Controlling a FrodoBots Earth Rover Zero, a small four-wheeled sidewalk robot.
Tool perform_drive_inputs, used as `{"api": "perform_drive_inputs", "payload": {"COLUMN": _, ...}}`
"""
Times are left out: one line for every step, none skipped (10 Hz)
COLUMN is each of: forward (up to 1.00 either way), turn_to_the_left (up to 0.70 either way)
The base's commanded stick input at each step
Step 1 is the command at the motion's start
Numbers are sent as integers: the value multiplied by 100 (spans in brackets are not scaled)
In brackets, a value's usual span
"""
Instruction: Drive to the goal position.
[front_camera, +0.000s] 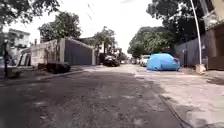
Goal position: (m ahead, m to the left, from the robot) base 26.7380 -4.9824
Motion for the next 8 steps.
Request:
{"api": "perform_drive_inputs", "payload": {"forward": 70, "turn_to_the_left": 0}}
{"api": "perform_drive_inputs", "payload": {"forward": 70, "turn_to_the_left": 0}}
{"api": "perform_drive_inputs", "payload": {"forward": 70, "turn_to_the_left": 0}}
{"api": "perform_drive_inputs", "payload": {"forward": 70, "turn_to_the_left": 0}}
{"api": "perform_drive_inputs", "payload": {"forward": 70, "turn_to_the_left": 0}}
{"api": "perform_drive_inputs", "payload": {"forward": 70, "turn_to_the_left": 0}}
{"api": "perform_drive_inputs", "payload": {"forward": 70, "turn_to_the_left": 0}}
{"api": "perform_drive_inputs", "payload": {"forward": 70, "turn_to_the_left": 0}}
